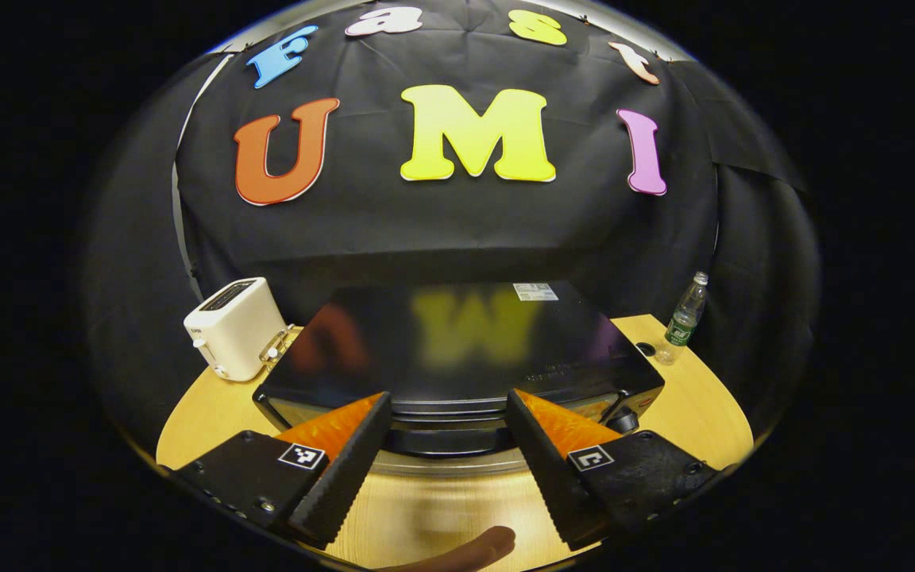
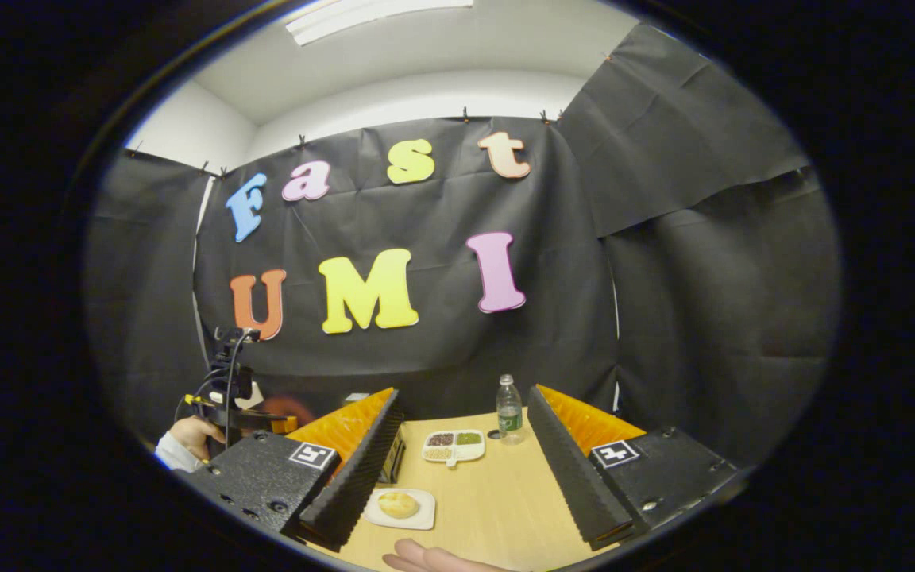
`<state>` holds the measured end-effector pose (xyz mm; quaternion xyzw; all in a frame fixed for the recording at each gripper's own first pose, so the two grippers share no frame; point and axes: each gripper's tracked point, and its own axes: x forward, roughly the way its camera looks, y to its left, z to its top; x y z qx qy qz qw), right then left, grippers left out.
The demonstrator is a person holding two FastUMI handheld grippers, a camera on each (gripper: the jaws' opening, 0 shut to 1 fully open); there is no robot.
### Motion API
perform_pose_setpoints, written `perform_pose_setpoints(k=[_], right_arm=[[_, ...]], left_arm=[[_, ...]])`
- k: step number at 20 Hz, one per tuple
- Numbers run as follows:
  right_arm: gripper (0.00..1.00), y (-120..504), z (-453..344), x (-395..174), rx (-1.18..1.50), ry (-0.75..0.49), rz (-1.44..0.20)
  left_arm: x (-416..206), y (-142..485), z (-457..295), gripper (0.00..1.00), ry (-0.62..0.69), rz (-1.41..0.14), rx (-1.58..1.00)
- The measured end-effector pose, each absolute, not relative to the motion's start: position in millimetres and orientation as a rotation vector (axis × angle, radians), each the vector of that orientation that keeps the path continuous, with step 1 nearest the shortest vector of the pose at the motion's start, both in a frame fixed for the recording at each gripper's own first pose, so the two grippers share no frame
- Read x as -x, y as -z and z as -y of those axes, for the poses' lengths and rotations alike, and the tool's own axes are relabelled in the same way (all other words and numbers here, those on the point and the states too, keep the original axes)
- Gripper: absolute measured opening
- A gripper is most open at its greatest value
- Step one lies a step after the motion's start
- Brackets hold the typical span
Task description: Open the electric oven with the left hand, put the food in, and close the electric oven.
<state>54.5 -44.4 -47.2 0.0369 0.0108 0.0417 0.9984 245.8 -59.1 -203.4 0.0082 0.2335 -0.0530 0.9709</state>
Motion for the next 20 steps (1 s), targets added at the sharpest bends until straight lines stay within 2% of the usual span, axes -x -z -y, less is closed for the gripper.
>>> perform_pose_setpoints(k=[1, 3, 4, 5, 17, 20], right_arm=[[0.97, 46.8, 45.6, -53.7, -0.070, -0.077, -0.018], [0.97, 41.1, 46.5, -49.6, -0.060, -0.064, -0.005], [0.97, 38.0, 45.4, -47.0, -0.053, -0.060, 0.002], [0.97, 35.7, 43.1, -44.4, -0.045, -0.057, 0.010], [0.97, 11.1, 22.2, -2.6, 0.004, -0.075, 0.074], [1.00, 13.8, 18.4, 4.3, -0.001, -0.085, 0.070]], left_arm=[[-243.7, 208.9, 58.2, 0.94, 0.106, -0.497, -0.017], [-243.1, 208.8, 57.2, 0.99, 0.102, -0.489, -0.031], [-241.2, 209.9, 57.0, 0.88, 0.100, -0.498, -0.026], [-239.7, 209.0, 58.5, 0.99, 0.100, -0.499, -0.019], [-171.1, 225.6, 55.6, 0.98, 0.086, -0.457, -0.016], [-152.2, 236.1, 56.1, 0.98, 0.086, -0.449, -0.017]])
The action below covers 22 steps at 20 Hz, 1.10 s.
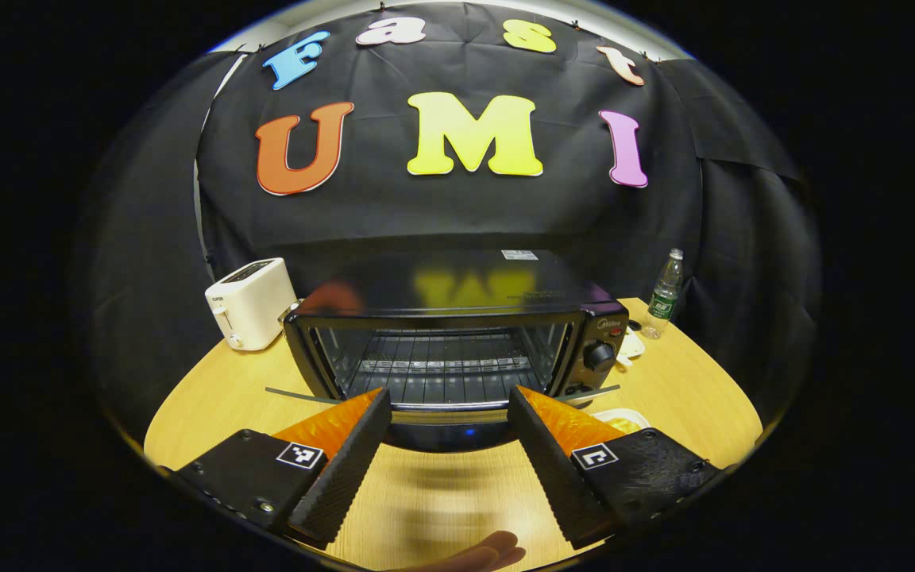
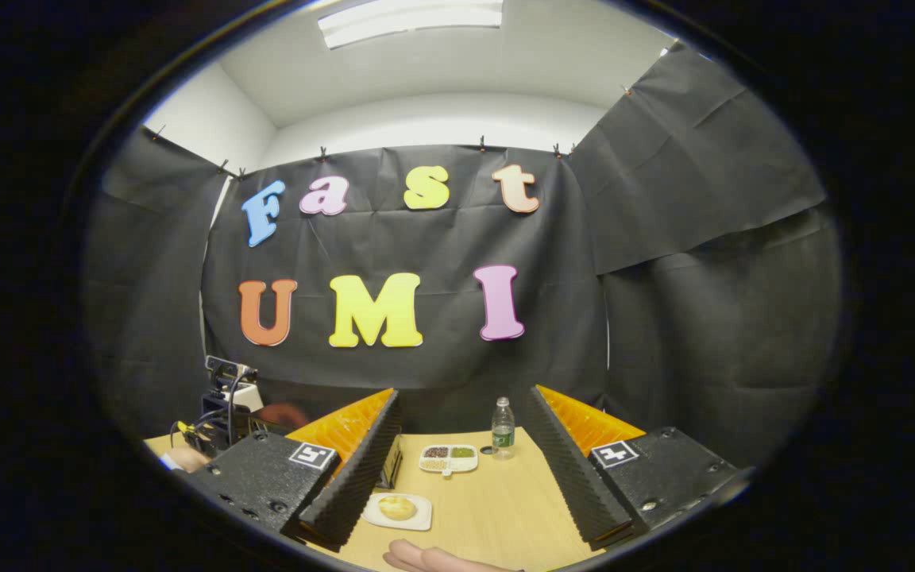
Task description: Open the electric oven with the left hand, put the food in, and close the electric oven.
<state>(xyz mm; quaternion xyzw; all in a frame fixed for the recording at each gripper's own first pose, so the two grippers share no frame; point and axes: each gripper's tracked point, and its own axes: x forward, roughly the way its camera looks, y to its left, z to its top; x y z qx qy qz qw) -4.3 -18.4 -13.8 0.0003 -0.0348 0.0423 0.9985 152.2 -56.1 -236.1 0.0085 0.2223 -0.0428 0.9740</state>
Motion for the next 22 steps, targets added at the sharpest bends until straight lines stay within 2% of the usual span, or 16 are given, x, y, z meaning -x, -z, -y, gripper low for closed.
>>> perform_pose_setpoints(k=[1, 11, 12, 22], right_arm=[[0.97, 14.9, 17.2, 5.2, -0.003, -0.088, 0.068], [0.97, 21.5, 20.9, 12.0, 0.006, -0.057, 0.079], [1.00, 23.7, 18.6, 13.2, 0.008, -0.060, 0.077], [0.97, 44.8, 0.9, 11.7, 0.026, -0.075, 0.040]], left_arm=[[-144.7, 241.2, 55.2, 0.98, 0.087, -0.449, -0.020], [-91.8, 299.1, 53.7, 0.98, 0.087, -0.428, -0.039], [-89.6, 305.8, 53.8, 0.98, 0.086, -0.434, -0.033], [-72.6, 356.7, 58.7, 0.92, 0.089, -0.539, -0.036]])
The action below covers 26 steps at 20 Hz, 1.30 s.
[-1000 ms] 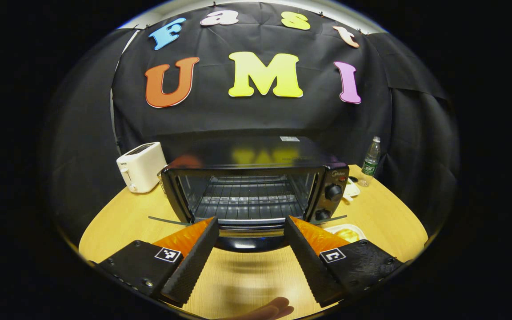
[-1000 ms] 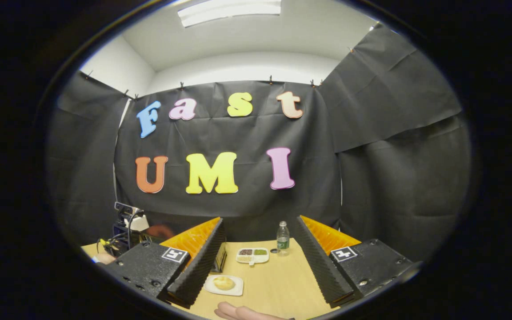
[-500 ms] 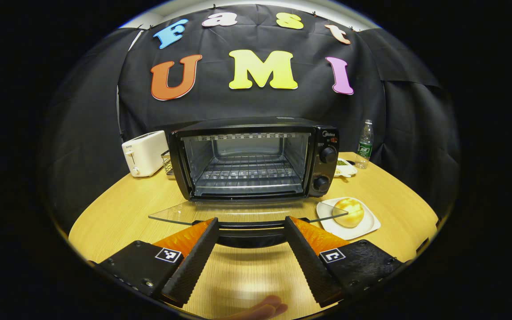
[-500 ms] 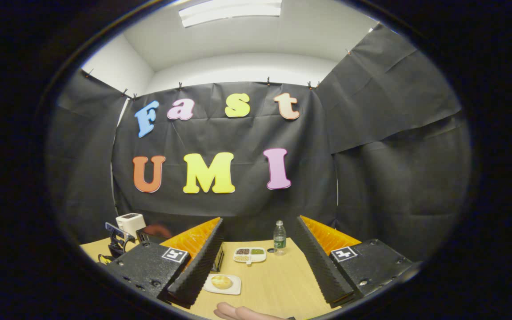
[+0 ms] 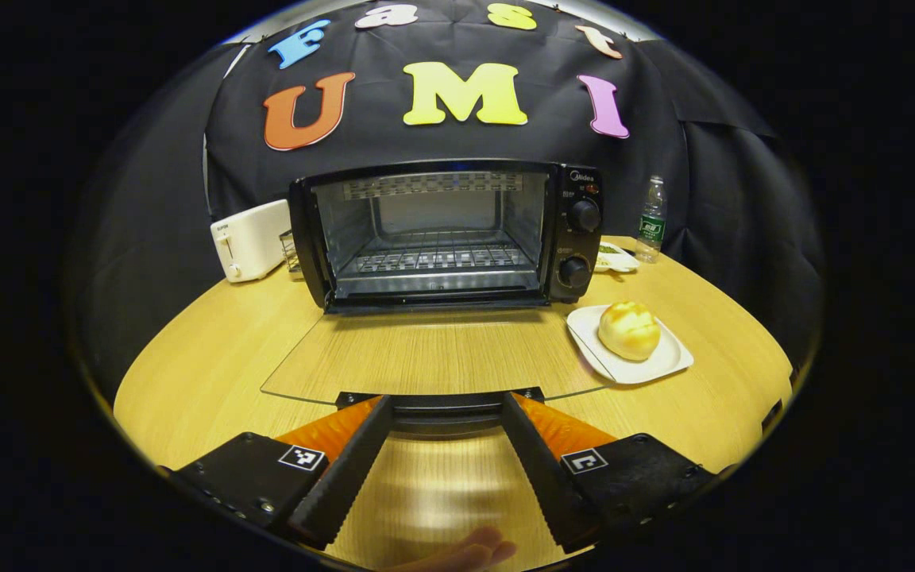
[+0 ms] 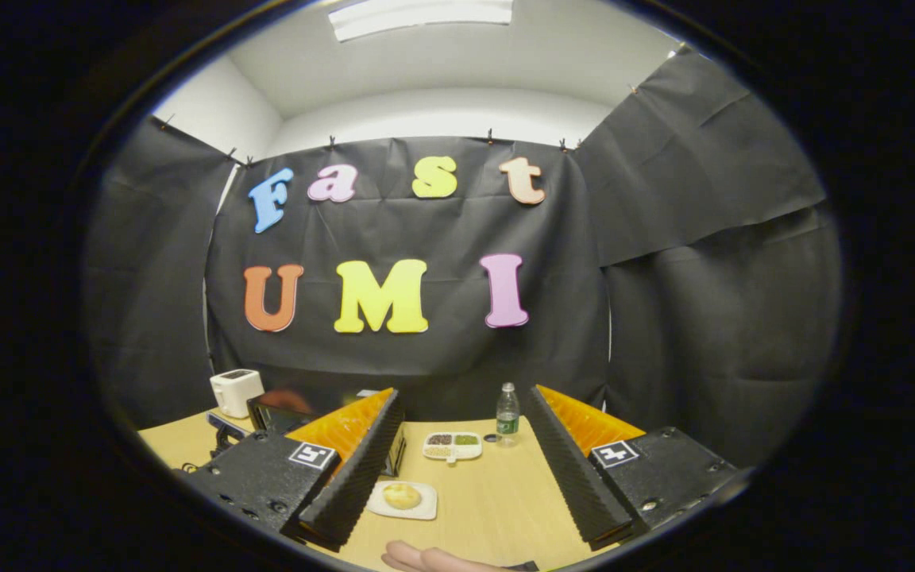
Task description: Open the electric oven with the left hand, put the food in, and close the electric oven.
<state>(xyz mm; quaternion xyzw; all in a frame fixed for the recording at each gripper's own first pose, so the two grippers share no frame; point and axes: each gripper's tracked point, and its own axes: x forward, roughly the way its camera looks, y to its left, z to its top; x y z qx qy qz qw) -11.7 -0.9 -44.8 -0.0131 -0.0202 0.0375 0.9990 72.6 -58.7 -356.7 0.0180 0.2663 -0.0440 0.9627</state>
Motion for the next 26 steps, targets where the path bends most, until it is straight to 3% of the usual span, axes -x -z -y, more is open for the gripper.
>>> perform_pose_setpoints(k=[6, 16, 26], right_arm=[[0.97, 48.5, -0.1, 11.1, 0.026, -0.063, 0.030], [0.97, 96.0, -19.5, -25.5, 0.028, -0.090, -0.069], [0.97, 225.0, -66.0, -100.0, 0.054, -0.158, -0.319]], left_arm=[[-68.5, 339.5, 52.6, 0.91, 0.086, -0.501, -0.044], [-36.1, 169.5, 32.5, 0.93, 0.066, -0.226, -0.028], [-19.0, 63.7, -0.6, 0.92, -0.001, -0.070, -0.030]])
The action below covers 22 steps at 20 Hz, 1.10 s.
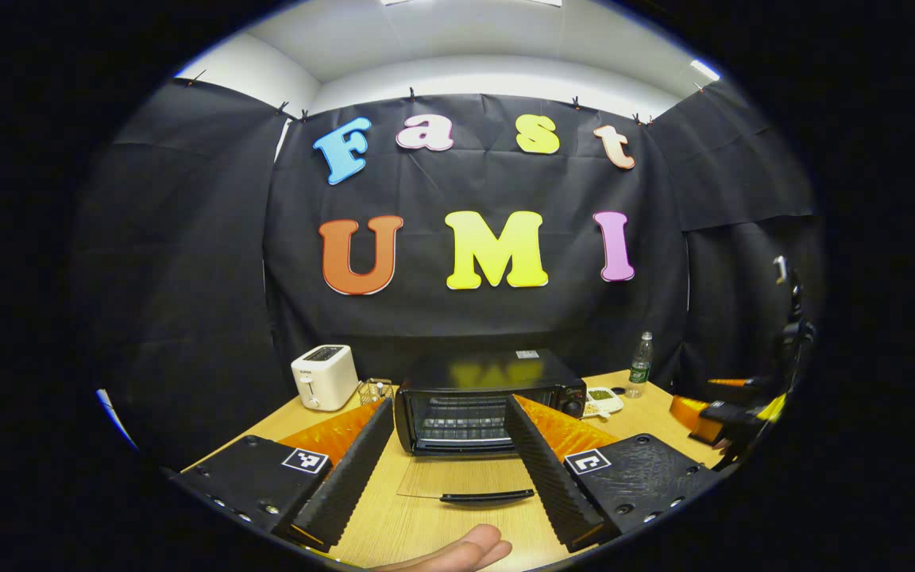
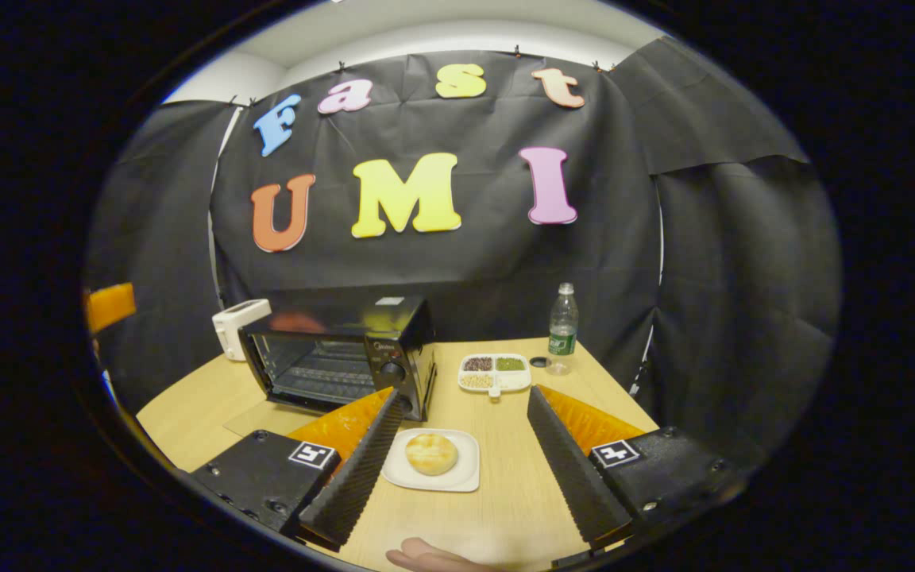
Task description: Open the electric oven with the left hand, put the food in, and close the electric oven.
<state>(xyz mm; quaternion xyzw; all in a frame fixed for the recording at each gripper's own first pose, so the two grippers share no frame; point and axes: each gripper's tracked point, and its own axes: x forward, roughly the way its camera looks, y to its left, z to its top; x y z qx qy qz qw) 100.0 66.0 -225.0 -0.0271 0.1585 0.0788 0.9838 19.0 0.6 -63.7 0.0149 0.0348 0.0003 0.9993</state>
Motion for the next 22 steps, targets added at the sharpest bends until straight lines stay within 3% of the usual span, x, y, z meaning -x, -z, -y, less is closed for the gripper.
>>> perform_pose_setpoints(k=[10, 15, 20, 21, 22], right_arm=[[0.98, 378.2, -104.5, -163.7, 0.006, -0.214, -0.603], [0.98, 400.4, -124.3, -168.6, -0.020, -0.256, -0.638], [1.00, 413.3, -125.9, -169.8, -0.016, -0.219, -0.669], [0.92, 411.6, -125.1, -168.5, -0.021, -0.216, -0.664], [0.94, 410.4, -122.9, -167.9, -0.025, -0.210, -0.664]], left_arm=[[-10.5, 35.4, -21.0, 0.92, -0.052, -0.019, 0.008], [-11.4, 45.7, -27.6, 0.92, -0.063, -0.039, 0.000], [-11.1, 57.8, -35.3, 0.92, -0.067, -0.071, -0.011], [-10.8, 59.8, -36.8, 0.92, -0.071, -0.074, -0.013], [-9.1, 60.3, -38.9, 0.92, -0.073, -0.076, -0.013]])
